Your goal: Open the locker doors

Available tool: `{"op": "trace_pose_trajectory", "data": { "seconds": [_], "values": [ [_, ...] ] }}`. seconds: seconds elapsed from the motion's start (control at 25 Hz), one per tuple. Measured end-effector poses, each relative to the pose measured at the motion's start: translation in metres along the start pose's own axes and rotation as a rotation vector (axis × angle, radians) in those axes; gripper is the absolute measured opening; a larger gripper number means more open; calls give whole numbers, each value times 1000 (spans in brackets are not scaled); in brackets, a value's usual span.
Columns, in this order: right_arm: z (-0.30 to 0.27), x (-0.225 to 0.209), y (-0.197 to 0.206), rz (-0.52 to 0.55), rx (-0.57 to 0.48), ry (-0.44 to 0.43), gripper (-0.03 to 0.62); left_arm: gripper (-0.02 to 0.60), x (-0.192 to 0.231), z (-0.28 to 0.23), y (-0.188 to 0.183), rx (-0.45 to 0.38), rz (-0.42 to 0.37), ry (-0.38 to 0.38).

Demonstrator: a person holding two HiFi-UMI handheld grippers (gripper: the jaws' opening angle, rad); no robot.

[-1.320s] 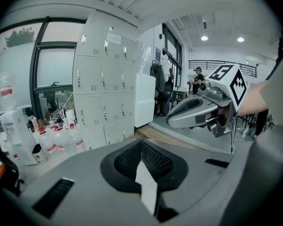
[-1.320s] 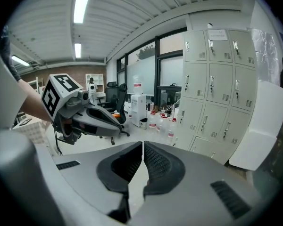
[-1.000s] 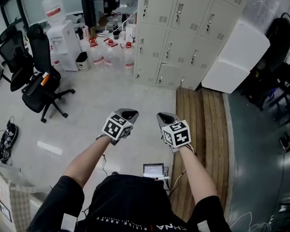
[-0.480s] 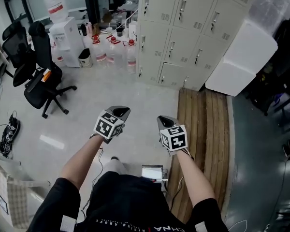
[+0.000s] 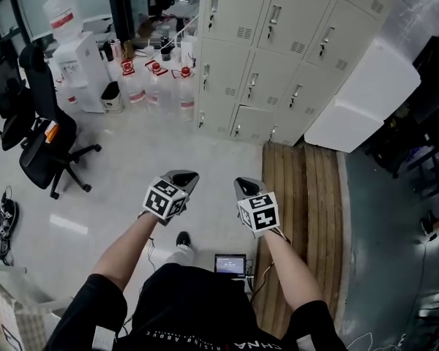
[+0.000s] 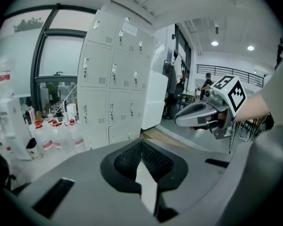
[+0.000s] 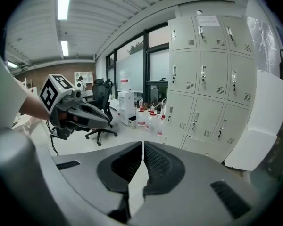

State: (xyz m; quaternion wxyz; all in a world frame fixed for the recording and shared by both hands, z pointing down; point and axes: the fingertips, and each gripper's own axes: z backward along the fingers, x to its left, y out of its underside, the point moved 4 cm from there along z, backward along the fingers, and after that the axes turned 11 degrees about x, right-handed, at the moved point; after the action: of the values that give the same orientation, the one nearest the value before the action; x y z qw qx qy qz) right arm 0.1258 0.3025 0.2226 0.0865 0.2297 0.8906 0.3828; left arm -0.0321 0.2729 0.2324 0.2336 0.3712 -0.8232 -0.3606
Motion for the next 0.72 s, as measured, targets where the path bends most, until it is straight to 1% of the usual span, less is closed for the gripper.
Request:
{"op": "trace_pose_trajectory", "data": {
  "seconds": [0.2, 0.4, 0.56, 0.72],
  "values": [
    [-55, -22, -62, -7, 7, 18, 35, 20, 78, -20, -33, 17, -47, 25],
    [-111, -36, -103, -36, 29, 29, 35, 20, 146, -36, -51, 26, -58, 47],
    [-143, -49, -134, -81, 26, 25, 35, 20, 195, -45, -66, 21, -42, 43],
    [-168, -61, -151, -100, 44, 19, 35, 20, 230, -59, -72, 19, 14, 46]
  ]
}}
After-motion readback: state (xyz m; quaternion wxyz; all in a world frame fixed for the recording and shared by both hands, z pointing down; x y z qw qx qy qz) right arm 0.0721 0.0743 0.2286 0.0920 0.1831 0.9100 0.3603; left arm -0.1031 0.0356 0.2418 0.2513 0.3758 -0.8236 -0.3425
